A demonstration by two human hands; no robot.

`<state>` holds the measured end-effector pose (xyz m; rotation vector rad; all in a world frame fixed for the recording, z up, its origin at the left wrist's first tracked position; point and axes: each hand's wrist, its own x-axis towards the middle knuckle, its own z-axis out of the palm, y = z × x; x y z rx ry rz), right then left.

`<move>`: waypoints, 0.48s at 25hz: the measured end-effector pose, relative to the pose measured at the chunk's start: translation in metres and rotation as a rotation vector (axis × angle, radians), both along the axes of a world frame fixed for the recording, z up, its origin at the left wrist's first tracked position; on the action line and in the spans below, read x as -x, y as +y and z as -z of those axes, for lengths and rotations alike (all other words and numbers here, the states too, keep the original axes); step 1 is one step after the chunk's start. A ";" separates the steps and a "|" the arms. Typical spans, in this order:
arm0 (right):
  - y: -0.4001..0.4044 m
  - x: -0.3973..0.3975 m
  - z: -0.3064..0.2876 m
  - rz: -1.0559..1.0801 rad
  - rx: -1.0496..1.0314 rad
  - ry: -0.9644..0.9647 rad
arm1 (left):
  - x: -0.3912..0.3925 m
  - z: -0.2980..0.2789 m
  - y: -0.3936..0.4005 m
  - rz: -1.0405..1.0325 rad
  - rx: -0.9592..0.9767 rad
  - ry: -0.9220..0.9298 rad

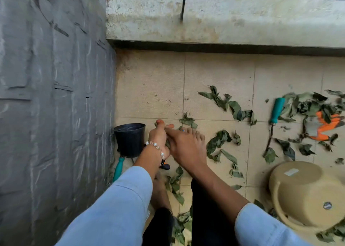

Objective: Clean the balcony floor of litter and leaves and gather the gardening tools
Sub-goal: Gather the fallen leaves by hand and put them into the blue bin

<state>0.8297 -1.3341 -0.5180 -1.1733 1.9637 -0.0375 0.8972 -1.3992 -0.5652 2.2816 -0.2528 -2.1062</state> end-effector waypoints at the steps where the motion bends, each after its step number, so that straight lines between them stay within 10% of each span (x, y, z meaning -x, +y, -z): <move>1: 0.002 -0.003 -0.015 -0.135 -0.045 -0.019 | -0.007 -0.005 0.004 0.021 0.012 -0.031; 6: 0.021 -0.003 0.000 0.199 0.087 -0.639 | -0.045 -0.016 0.011 0.133 0.118 -0.166; 8: 0.023 0.008 0.040 0.522 0.115 -0.477 | -0.053 -0.001 0.013 0.249 0.170 -0.181; 12: 0.036 0.017 0.134 0.114 -0.124 -0.025 | -0.055 0.024 0.026 0.327 0.184 -0.213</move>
